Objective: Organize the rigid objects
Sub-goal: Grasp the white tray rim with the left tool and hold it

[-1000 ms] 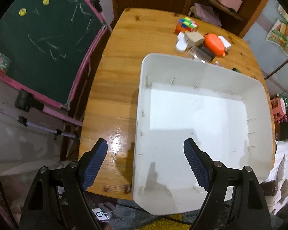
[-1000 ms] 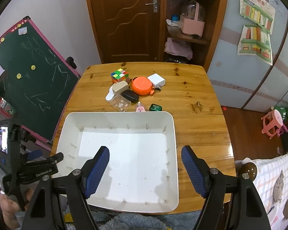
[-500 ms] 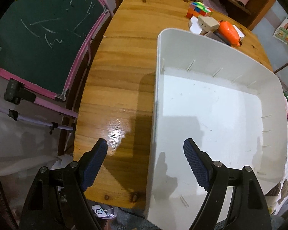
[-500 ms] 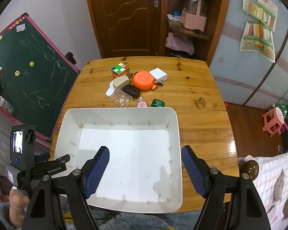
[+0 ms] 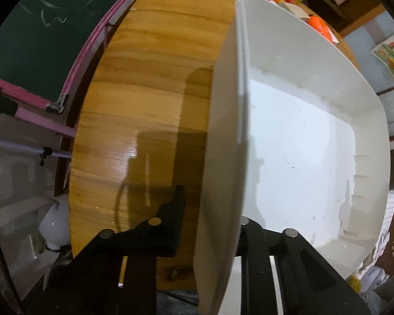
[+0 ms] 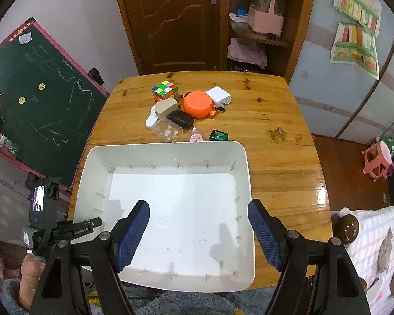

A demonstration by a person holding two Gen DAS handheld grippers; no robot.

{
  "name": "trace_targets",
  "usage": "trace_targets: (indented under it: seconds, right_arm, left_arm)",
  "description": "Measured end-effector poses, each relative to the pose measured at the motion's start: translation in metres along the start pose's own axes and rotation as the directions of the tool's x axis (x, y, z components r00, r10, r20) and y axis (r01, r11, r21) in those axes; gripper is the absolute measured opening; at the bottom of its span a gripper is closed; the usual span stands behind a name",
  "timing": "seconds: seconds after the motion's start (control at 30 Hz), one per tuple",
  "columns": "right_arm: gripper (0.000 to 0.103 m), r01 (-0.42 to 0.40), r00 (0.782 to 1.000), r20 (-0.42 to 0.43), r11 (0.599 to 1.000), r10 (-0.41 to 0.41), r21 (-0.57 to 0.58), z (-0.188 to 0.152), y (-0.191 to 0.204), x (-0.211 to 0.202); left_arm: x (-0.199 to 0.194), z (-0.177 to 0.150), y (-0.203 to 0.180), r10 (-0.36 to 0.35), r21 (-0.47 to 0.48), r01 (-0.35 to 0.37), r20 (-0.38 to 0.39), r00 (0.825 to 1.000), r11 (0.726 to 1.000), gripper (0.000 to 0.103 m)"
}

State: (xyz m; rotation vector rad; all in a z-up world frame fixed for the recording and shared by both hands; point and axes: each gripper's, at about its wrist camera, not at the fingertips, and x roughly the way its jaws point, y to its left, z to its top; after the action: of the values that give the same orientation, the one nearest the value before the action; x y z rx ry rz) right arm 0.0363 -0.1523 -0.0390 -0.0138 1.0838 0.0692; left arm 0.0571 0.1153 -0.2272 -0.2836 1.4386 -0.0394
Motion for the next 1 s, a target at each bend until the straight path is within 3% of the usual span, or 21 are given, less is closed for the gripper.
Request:
trace_targets:
  seconds: [0.07, 0.27, 0.63, 1.0]
  right_arm:
    - [0.078, 0.002, 1.0, -0.002, 1.0, -0.002, 0.004, 0.002, -0.001, 0.002]
    - [0.078, -0.002, 1.0, -0.006, 1.0, 0.002, 0.01, 0.012, -0.006, 0.008]
    - [0.078, 0.036, 0.999, 0.007, 0.999, -0.036, 0.024, 0.066, -0.024, 0.036]
    - [0.078, 0.046, 0.991, -0.126, 0.996, -0.036, 0.075, 0.113, -0.038, 0.121]
  left_arm:
    - [-0.001, -0.001, -0.005, 0.005, 0.02, -0.005, 0.006, 1.0, 1.0, 0.007]
    - [-0.001, -0.001, -0.018, 0.083, 0.067, -0.085, 0.036, 0.996, 0.994, 0.003]
    - [-0.015, 0.006, -0.027, 0.12, 0.119, -0.131, 0.09, 0.989, 0.984, 0.002]
    - [-0.015, 0.005, -0.029, 0.122, 0.123, -0.132, 0.085, 0.989, 0.984, 0.002]
